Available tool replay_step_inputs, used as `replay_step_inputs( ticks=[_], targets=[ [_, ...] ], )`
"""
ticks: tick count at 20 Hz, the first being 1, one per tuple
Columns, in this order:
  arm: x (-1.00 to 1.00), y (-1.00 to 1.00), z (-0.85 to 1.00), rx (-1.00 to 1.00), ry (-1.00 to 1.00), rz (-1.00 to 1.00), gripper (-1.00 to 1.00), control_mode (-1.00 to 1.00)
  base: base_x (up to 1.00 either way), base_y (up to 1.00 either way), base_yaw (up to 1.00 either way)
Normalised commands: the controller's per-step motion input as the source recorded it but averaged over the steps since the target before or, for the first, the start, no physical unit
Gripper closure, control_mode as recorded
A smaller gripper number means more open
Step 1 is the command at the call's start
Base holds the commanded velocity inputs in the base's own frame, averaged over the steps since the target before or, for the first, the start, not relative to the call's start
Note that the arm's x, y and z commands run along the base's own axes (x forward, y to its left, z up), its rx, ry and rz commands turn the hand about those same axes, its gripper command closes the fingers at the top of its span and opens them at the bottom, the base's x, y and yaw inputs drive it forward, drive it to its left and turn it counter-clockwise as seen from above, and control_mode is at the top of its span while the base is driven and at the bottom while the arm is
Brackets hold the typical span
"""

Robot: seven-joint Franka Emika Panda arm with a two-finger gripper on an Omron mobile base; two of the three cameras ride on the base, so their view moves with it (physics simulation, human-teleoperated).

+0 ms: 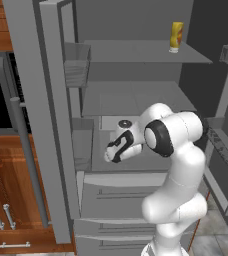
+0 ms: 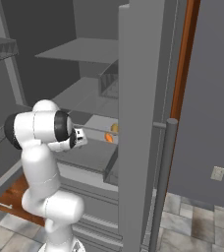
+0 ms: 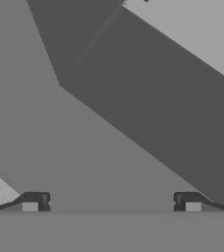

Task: Place the carrot and potato inside the fridge drawer. Close the drawer after placing the vegetables.

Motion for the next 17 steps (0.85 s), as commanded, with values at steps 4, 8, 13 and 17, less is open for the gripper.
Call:
replay_step_inputs(
  ticks=[4, 8, 13, 17],
  targets=[
    [0.94, -0.08, 0.00, 0.00, 0.00, 0.00, -1.00, -1.00, 0.00, 0.00, 0.00],
    [0.97, -0.03, 0.00, 0.00, 0.00, 0.00, -1.00, -1.00, 0.00, 0.00, 0.00],
    [0.72, -0.01, 0.03, 0.00, -0.01, 0.00, -1.00, -1.00, 0.00, 0.00, 0.00],
    [-0.41, -0.06, 0.18, 0.00, -0.04, 0.00, -1.00, -1.00, 0.00, 0.00, 0.00]
  ],
)
